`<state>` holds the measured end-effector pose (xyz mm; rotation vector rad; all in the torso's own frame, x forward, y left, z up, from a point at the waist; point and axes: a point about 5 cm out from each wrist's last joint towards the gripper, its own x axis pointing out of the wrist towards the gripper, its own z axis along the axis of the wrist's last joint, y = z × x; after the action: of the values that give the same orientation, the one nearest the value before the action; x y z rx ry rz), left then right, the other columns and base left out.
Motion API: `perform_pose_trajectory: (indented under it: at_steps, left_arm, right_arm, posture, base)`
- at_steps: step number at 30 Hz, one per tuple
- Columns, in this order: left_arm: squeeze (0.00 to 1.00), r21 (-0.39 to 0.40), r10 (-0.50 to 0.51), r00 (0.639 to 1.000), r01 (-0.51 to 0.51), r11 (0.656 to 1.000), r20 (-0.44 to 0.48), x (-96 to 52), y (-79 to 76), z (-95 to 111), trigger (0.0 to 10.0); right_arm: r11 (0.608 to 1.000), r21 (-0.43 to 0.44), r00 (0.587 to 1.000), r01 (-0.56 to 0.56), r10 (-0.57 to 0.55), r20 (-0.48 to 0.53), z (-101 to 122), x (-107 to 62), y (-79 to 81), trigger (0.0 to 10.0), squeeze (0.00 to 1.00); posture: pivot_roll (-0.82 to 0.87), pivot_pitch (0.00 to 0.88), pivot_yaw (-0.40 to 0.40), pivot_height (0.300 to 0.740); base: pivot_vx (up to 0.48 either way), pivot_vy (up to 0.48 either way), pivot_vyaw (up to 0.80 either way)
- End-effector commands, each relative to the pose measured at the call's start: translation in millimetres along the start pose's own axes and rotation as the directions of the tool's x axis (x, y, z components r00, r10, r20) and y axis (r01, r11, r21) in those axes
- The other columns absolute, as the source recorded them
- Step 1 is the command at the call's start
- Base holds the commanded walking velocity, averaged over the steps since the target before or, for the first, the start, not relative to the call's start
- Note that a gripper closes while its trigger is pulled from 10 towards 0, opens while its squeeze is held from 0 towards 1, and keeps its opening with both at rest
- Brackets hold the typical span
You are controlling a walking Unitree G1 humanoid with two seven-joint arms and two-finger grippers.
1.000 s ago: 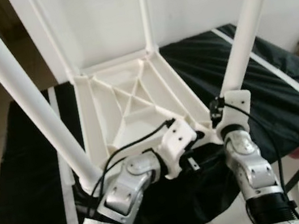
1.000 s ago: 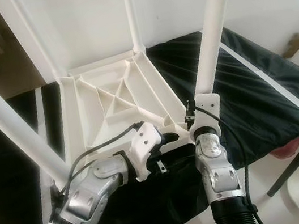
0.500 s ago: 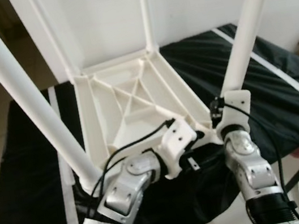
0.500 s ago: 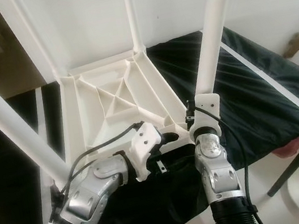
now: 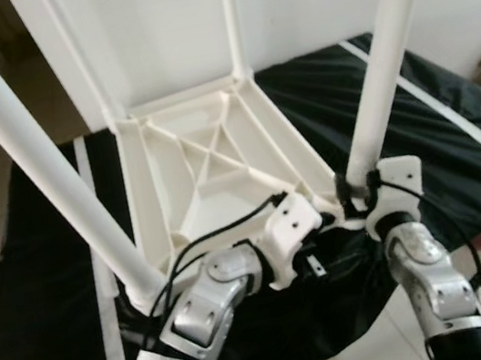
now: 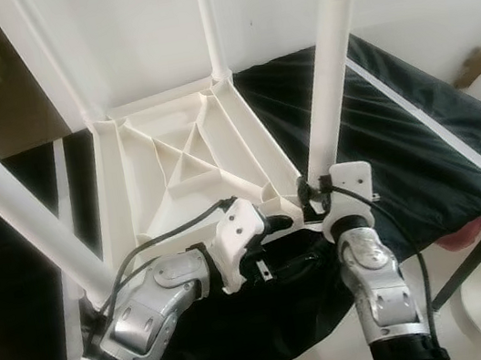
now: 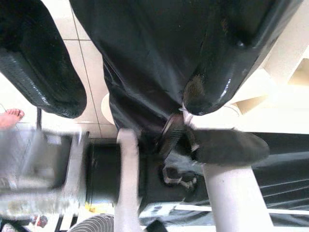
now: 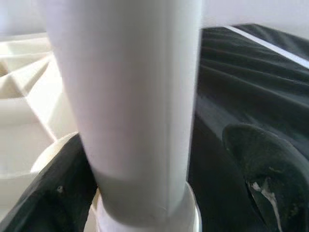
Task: Building children table
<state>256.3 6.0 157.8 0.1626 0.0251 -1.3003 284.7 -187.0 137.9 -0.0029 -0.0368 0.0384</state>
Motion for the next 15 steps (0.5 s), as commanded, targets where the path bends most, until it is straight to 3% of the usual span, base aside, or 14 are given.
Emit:
perform_pose_trajectory:
  at_steps: [1,3,6,9,13,15]
  left_arm:
    - [0.00,0.001,-0.030,1.000,0.030,1.000,-0.005,-1.3,-2.1,-2,10.0]
    - [0.00,0.006,-0.038,0.999,0.038,0.999,-0.007,-1.0,-2.1,-1,10.0]
    - [0.00,0.008,-0.043,0.999,0.043,0.999,-0.006,-0.6,-1.7,-1,10.0]
    - [0.00,0.009,-0.047,0.999,0.047,0.999,-0.006,0.1,-1.1,0,10.0]
    - [0.00,0.014,-0.049,0.999,0.049,0.999,-0.004,1.4,0.4,2,10.0]
    - [0.00,0.014,-0.049,0.999,0.049,0.999,-0.004,1.4,0.4,2,10.0]
  right_arm:
    - [0.998,0.020,0.999,-0.052,0.052,-0.005,-4,-2.4,-9.4,10.0,0.00]
    - [0.980,-0.017,0.980,-0.200,0.200,-0.003,-1,-0.5,-20.5,10.0,0.00]
    - [0.958,-0.041,0.958,-0.285,0.284,-0.026,1,4.6,-22.3,10.0,0.00]
    - [0.924,-0.039,0.924,-0.381,0.378,-0.055,0,12.0,-18.9,10.0,0.00]
    - [0.845,-0.096,0.850,-0.525,0.515,-0.112,0,30.0,-3.9,10.0,0.00]
    - [0.845,-0.096,0.850,-0.525,0.515,-0.112,0,30.0,-3.9,10.0,0.00]
  posture:
    - [-0.10,0.000,0.049,0.740]
    - [-0.11,0.000,0.054,0.740]
    - [-0.11,0.000,0.059,0.740]
    - [-0.12,0.000,0.069,0.740]
    - [-0.12,0.000,0.074,0.740]
    - [-0.12,0.000,0.074,0.740]
  base:
    - [0.000,0.000,0.00]
    - [0.000,0.000,0.00]
    - [0.000,0.000,0.00]
    - [0.000,0.000,0.00]
    - [0.000,0.000,0.00]
    - [0.000,0.000,0.00]
